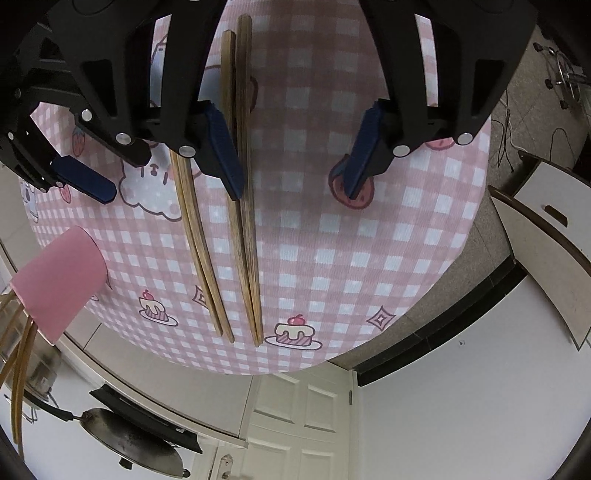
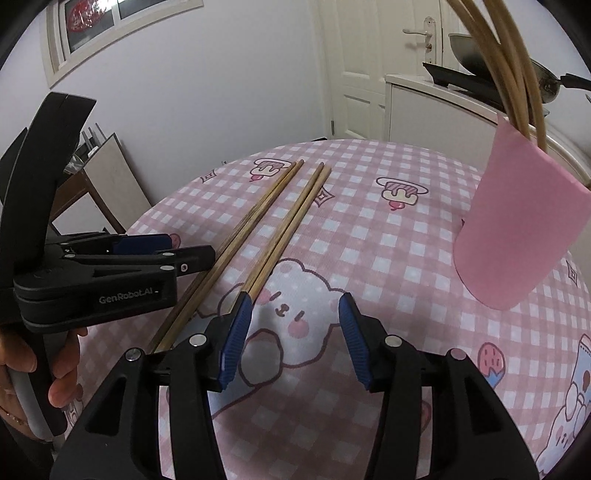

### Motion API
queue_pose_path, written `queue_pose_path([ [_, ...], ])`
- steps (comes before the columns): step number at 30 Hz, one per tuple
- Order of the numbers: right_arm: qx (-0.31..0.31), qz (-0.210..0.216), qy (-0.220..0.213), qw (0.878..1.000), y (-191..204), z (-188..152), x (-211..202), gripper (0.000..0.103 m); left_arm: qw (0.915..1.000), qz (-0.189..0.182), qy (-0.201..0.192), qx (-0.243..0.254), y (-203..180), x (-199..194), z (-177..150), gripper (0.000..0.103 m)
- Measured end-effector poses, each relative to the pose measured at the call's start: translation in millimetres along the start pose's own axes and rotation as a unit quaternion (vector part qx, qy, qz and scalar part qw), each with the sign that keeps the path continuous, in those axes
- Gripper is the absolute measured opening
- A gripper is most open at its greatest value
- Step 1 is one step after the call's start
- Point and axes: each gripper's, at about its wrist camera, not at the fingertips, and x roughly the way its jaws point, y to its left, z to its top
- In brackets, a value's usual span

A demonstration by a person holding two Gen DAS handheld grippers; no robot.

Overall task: Organize utensils
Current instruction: 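Move both open tools back over the remaining chopsticks on the table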

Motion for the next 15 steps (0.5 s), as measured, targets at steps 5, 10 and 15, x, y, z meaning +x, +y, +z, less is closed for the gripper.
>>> queue_pose_path([
  [5, -0.003, -0.006, 0.005, 1.0, -0.9, 1.7, 3.5, 0.049, 0.9999, -0.002, 0.01, 0.011, -3.6, 3.5, 4.7, 0.051],
  [10, -0.004, -0.008, 0.002, 1.0, -2.2, 5.9, 1.7, 0.05, 0.9999, -0.003, 0.012, 0.004, -5.3, 5.0, 7.7, 0.045],
  [15, 0.0, -0.008, 0.001, 1.0, -4.7, 9.2, 1.3, 0.051, 0.9998, -0.015, 0.014, 0.001, -9.9, 7.6, 12.8, 0.032],
])
